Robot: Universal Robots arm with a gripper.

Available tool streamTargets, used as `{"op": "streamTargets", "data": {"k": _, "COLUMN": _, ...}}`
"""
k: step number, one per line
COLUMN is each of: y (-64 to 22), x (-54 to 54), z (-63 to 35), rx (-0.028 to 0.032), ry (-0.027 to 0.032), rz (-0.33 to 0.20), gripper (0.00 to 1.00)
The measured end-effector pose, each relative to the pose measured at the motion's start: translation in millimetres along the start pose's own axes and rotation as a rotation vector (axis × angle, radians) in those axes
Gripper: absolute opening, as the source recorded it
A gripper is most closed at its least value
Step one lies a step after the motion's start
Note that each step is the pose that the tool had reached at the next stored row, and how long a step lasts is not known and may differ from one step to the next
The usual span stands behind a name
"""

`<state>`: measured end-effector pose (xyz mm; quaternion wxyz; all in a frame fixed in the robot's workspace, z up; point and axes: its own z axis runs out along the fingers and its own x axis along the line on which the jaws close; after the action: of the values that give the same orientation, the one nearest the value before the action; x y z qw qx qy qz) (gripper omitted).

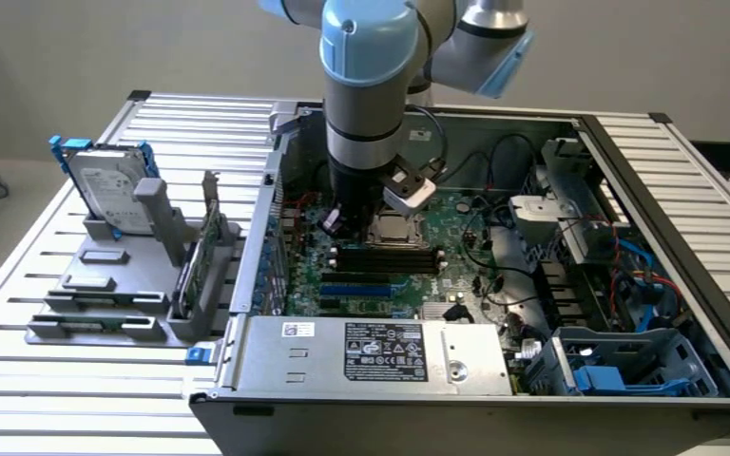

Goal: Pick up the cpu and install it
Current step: 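Install the first cpu locking lever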

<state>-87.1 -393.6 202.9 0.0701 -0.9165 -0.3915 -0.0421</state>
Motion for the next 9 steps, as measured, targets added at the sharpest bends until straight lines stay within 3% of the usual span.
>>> {"op": "streamTargets", "data": {"k": 9, "y": -2.6, "x": 0.6, "z": 5.5, "rx": -0.0043, "ry": -0.0004, "rz": 0.000, "gripper": 0.11}}
